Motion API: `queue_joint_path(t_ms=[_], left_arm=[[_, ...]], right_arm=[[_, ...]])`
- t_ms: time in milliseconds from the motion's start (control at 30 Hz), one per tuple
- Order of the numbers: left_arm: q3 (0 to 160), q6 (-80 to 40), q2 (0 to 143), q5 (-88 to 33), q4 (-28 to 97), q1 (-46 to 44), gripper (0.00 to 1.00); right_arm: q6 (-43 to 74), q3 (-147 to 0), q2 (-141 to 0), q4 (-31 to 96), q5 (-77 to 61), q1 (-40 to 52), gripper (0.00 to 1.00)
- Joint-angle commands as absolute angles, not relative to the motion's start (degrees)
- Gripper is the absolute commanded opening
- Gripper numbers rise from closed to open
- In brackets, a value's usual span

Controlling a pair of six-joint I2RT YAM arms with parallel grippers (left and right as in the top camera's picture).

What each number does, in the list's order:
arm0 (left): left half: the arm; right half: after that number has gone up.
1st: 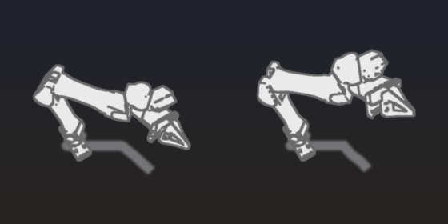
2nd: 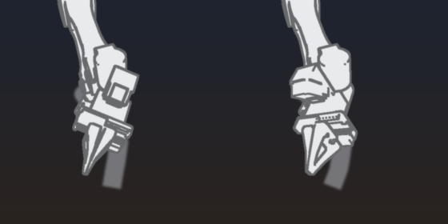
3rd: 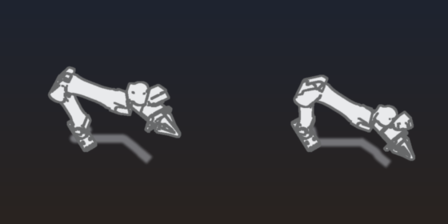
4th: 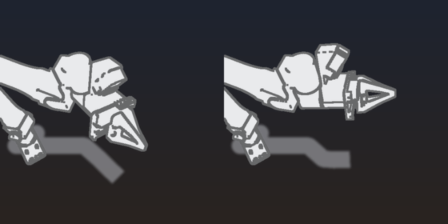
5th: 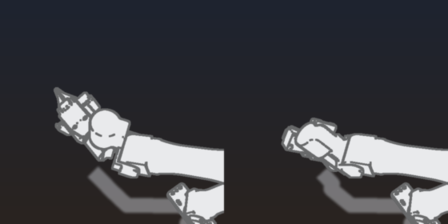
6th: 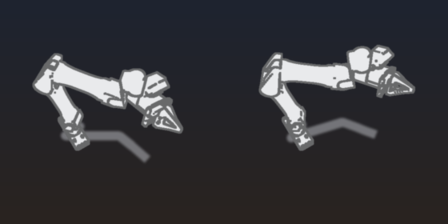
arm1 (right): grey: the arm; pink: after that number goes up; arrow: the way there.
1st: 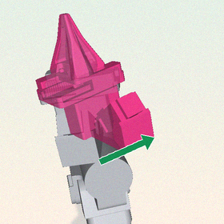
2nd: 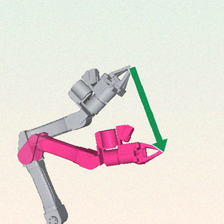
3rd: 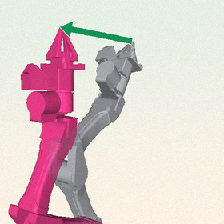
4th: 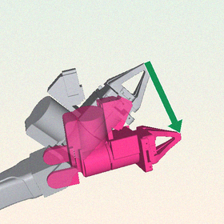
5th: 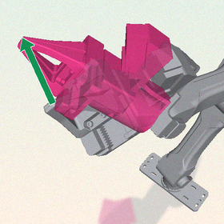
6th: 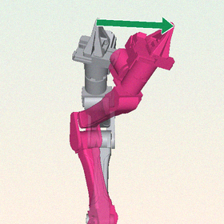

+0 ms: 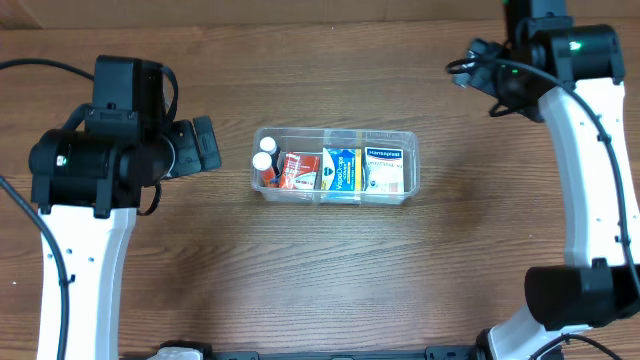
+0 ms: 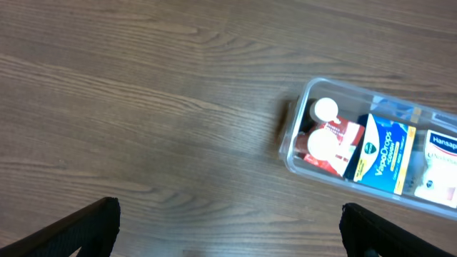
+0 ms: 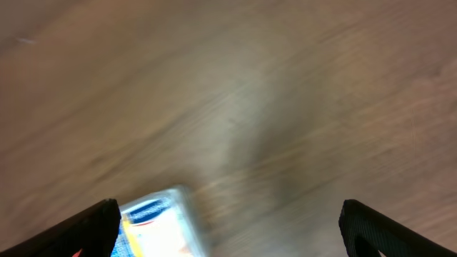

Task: Pack container

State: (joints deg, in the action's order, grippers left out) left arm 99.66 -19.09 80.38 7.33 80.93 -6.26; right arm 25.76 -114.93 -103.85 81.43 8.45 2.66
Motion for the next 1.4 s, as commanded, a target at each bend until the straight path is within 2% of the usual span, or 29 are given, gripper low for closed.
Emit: queue_joint_path(t_ms=[0,167,333,467,533,633,767,900,1367], left_arm=[[99.5,-16.5,84.5,8.6,80.7,-6.0,1.0],[99.3,-13.2,87.5,7.9,79.9,-6.0,1.0],[93.9,-11.6,82.5,6.4,76.0,-6.0,1.0],[77.6,-11.1,70.1,3.6,65.6,-6.0,1.0],[69.7,-11.1,62.8,1.7,61.1,-6.0,1.0],[57.2,-12.6,47.3,1.5,56.1,-6.0,1.0],[49.9,-15.6,35.4,3.4,56.5,-6.0,1.0],[47.1,-15.6,30.7,3.4,57.0,-6.0,1.0],[47.1,-15.6,31.1,3.4,60.0,-6.0,1.0]], right_arm=[[21.8,-111.3,-104.4,81.9,5.8,-1.9,1.0],[21.8,-106.2,-102.2,82.8,5.9,-2.5,1.0],[22.5,-90.8,-88.9,75.9,5.8,-0.8,1.0],[22.7,-71.3,-69.8,70.7,5.9,-0.1,1.0],[22.7,-66.2,-62.6,71.1,5.9,-0.1,1.0],[23.1,-60.4,-50.0,71.8,5.9,-0.1,1.0],[23.1,-59.2,-42.0,71.4,5.9,-0.1,1.0],[23.1,-59.2,-40.6,71.4,5.9,-0.1,1.0],[23.0,-59.2,-40.7,71.4,6.0,-0.1,1.0]])
